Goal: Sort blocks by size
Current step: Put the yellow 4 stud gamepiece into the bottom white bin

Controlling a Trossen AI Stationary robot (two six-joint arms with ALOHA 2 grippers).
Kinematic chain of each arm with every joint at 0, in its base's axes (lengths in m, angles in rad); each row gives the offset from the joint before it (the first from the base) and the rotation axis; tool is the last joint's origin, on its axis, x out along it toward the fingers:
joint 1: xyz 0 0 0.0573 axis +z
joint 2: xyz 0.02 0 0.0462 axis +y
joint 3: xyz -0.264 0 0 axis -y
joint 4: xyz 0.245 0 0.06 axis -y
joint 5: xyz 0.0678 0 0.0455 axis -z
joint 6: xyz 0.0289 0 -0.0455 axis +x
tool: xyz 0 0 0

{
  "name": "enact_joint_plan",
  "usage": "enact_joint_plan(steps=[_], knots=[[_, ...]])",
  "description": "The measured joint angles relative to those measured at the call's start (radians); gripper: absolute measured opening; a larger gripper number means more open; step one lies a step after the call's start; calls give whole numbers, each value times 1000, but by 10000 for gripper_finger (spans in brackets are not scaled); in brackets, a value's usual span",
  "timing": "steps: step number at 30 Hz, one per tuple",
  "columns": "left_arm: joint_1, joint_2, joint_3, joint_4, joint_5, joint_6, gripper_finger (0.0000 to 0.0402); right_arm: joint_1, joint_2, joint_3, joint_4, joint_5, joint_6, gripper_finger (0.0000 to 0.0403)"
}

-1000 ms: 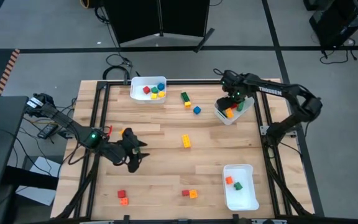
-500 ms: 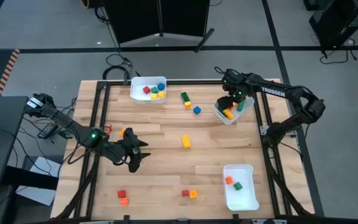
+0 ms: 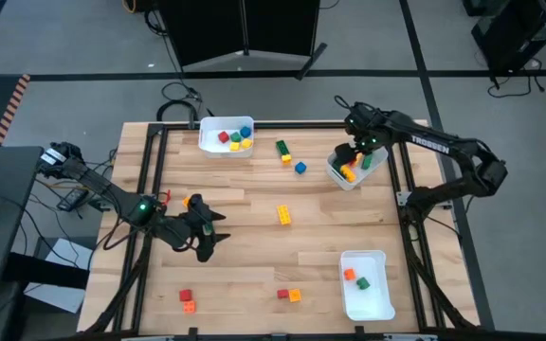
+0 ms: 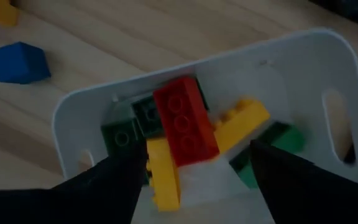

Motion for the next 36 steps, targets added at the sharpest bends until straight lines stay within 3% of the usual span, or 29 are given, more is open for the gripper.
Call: enact_joint_plan(steps=[14,22,36], knots=[[16,-1,0,-14,29,7,291,46,-198,1,-93,0,67,299],[77,-2,0,-235,140,-79,272,101,-246,1,-91,0,109,296],[102,-2,0,-553,262,-75,261,159,-242,1,-90,2,125,293]])
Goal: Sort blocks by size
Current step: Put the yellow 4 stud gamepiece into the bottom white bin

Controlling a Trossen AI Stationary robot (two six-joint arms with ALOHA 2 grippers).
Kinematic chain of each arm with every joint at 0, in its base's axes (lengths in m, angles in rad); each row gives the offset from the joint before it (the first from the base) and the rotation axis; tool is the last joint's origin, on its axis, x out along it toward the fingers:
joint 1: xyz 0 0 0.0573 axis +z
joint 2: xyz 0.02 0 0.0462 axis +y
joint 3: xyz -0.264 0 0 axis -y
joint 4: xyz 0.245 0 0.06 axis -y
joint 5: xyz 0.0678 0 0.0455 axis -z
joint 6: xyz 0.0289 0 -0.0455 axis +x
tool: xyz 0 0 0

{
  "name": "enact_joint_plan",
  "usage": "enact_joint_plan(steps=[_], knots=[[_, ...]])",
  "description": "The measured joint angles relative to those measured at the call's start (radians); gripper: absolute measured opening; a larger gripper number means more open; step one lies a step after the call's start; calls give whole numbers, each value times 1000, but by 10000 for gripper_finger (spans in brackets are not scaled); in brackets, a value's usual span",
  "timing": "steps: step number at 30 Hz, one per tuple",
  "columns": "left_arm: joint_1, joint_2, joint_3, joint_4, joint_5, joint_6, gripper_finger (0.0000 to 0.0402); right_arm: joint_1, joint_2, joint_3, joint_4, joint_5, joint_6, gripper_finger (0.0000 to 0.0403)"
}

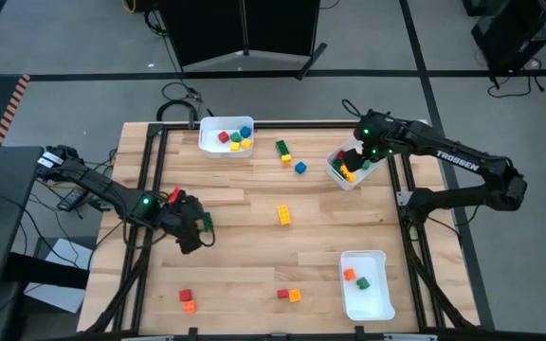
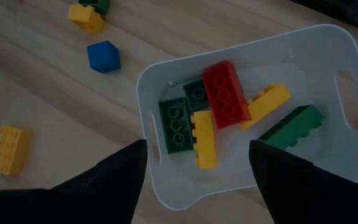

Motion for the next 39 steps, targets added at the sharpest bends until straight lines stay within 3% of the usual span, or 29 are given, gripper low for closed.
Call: enact_joint_plan(steps=[6,11,17,25,39], knots=[[0,0,0,-92,-14,105,261,1,0,0,0,1,19,290],[-1,0,-15,-107,-73,298,261,8,0,0,1,2,27,292],[0,0,-20,-103,-102,284,261,30,0,0,2,5,46,288],[35,14,-20,-101,-52,144,256,56,0,0,19,5,53,286],[182,253,-21,-34,66,409,238,61,1,0,46,5,52,284]])
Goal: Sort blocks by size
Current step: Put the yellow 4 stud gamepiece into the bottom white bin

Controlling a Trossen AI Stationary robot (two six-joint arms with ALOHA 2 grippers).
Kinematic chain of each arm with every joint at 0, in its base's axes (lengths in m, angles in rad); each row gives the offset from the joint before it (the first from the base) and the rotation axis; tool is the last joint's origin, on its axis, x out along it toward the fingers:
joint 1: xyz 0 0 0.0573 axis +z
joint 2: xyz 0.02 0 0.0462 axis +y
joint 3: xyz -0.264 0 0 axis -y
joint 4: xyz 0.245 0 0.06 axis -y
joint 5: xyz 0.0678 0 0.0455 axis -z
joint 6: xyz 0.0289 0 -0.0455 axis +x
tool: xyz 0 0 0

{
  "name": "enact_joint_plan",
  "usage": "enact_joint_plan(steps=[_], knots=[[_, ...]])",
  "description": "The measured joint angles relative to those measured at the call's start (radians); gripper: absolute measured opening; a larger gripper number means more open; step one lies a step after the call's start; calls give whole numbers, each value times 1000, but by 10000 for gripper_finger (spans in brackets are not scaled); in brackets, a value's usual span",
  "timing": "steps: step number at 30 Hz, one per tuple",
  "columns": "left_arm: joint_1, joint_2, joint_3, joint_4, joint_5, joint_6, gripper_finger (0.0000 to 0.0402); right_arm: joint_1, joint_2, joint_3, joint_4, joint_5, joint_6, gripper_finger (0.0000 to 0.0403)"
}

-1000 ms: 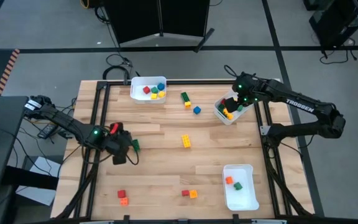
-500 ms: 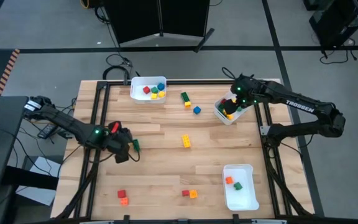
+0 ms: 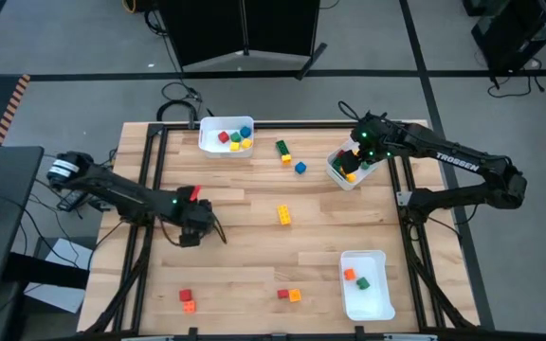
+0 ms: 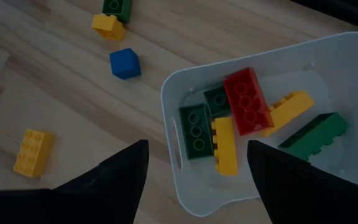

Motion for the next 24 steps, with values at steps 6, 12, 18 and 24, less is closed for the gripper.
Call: enact_joint_plan(steps=[6,12,18,24], knots=[[43,64,0,18,16,8,238,0,0,0,0,0,-7,280],[64,67,-60,162,76,5,235,0,0,0,0,0,-16,282],[64,64,-64,161,92,-50,180,0,0,0,0,0,-18,279],[64,64,-64,157,104,-93,146,0,0,0,8,0,-19,281]])
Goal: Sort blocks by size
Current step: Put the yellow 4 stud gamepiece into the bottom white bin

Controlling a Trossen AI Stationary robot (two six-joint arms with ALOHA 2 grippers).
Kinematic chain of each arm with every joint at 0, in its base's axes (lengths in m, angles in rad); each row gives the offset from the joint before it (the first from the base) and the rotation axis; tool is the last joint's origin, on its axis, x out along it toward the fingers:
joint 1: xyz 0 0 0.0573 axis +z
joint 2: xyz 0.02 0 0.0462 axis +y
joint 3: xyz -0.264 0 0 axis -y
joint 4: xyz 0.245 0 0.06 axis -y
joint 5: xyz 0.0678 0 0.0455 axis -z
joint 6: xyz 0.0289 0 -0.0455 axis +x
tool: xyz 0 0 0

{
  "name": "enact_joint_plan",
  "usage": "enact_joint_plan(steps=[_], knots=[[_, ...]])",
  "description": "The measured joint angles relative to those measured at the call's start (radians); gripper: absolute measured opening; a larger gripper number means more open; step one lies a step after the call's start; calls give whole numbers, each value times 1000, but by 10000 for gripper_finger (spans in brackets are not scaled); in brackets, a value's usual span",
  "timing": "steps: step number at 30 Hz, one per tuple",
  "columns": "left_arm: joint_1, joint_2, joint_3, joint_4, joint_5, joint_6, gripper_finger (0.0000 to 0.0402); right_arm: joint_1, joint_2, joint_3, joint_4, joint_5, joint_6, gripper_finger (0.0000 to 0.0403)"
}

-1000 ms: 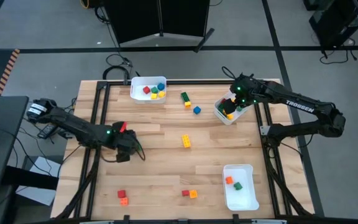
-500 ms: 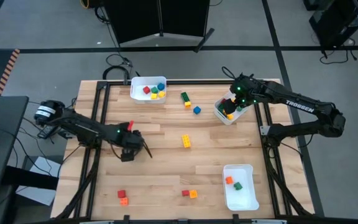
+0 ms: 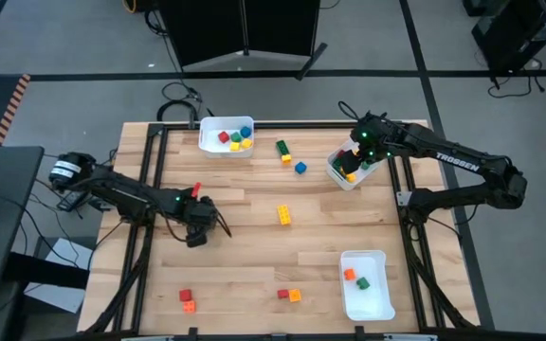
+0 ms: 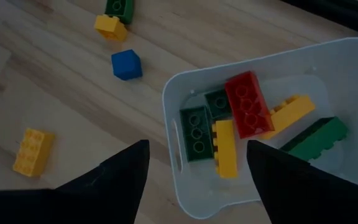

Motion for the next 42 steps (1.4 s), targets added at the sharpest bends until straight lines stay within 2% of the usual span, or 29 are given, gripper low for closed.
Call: enact_joint_plan(steps=[6,13,27,31,37,42], knots=[[0,-8,28,-29,2,-36,146,0,0,0,5,3,-18,278],[-2,-11,109,-80,26,-39,146,0,0,0,7,4,-18,279],[-2,-13,294,-149,5,-58,154,0,0,0,6,4,-19,278],[-2,-13,349,-147,-42,-38,154,0,0,0,2,2,-18,276],[-2,-13,411,-81,-84,-5,155,37,0,0,-5,-60,-23,278],[-3,-13,442,18,-86,-5,155,138,-1,0,-7,-57,-179,272]])
